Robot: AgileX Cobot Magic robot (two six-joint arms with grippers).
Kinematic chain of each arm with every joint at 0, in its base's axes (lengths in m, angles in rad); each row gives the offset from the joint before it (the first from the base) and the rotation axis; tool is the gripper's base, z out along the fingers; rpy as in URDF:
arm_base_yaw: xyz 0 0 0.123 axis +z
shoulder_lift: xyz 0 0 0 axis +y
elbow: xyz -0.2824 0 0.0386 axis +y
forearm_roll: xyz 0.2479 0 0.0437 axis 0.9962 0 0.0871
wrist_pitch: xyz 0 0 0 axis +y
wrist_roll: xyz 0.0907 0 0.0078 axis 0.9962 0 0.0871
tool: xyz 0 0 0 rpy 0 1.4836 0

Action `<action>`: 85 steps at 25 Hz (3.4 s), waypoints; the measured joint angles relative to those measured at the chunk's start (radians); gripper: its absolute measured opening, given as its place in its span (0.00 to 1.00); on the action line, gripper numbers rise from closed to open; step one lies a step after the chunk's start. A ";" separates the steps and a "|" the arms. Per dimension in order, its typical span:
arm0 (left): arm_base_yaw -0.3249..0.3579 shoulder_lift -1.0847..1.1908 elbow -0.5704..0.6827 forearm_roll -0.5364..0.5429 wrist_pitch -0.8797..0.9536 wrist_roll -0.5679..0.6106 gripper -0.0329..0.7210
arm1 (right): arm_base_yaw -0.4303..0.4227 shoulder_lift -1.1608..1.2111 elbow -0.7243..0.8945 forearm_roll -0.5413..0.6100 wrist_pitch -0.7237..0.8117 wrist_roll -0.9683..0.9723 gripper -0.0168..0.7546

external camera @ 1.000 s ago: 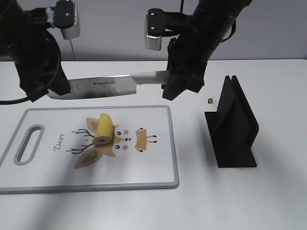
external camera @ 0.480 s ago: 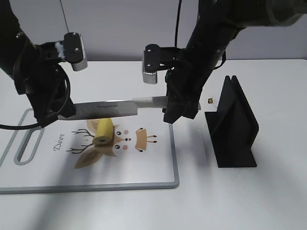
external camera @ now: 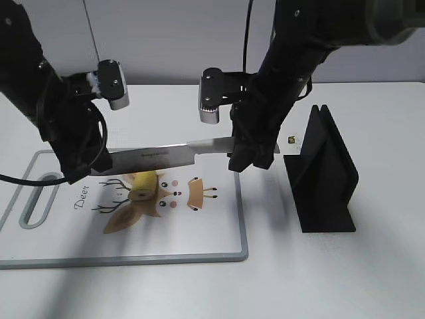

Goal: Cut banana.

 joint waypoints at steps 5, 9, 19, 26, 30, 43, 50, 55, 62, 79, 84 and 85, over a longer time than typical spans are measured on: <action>0.000 0.022 0.000 -0.003 -0.008 0.000 0.04 | 0.000 0.016 0.000 -0.005 -0.013 0.000 0.25; 0.000 0.025 0.000 0.003 -0.013 0.000 0.04 | 0.000 0.032 0.000 -0.001 -0.020 0.000 0.25; 0.000 0.025 0.000 0.021 -0.031 0.001 0.04 | 0.000 0.062 0.000 0.011 -0.042 -0.002 0.25; 0.000 0.045 0.000 0.015 -0.019 0.000 0.04 | 0.000 0.064 0.000 0.012 -0.042 -0.003 0.25; 0.000 0.062 0.000 0.005 -0.020 0.000 0.04 | 0.000 0.065 0.000 0.006 -0.042 -0.003 0.25; 0.000 0.074 0.000 0.004 -0.037 0.000 0.04 | 0.000 0.086 0.000 0.004 -0.059 -0.005 0.26; 0.000 0.135 -0.003 0.002 -0.050 0.000 0.04 | -0.001 0.133 0.000 0.009 -0.071 -0.005 0.26; 0.002 0.166 -0.012 0.000 -0.055 0.004 0.04 | -0.001 0.170 -0.006 0.019 -0.073 -0.008 0.26; 0.005 0.175 -0.019 -0.005 -0.041 0.004 0.04 | -0.001 0.177 -0.016 0.025 -0.060 -0.009 0.26; 0.005 0.079 -0.001 0.026 -0.011 0.000 0.04 | 0.000 0.121 -0.005 0.049 -0.040 -0.007 0.26; 0.005 0.034 0.000 0.031 0.011 -0.003 0.04 | 0.000 0.089 -0.005 0.056 -0.025 -0.008 0.26; 0.005 0.026 0.000 0.031 0.012 -0.004 0.04 | 0.000 0.083 -0.005 0.056 -0.023 -0.008 0.26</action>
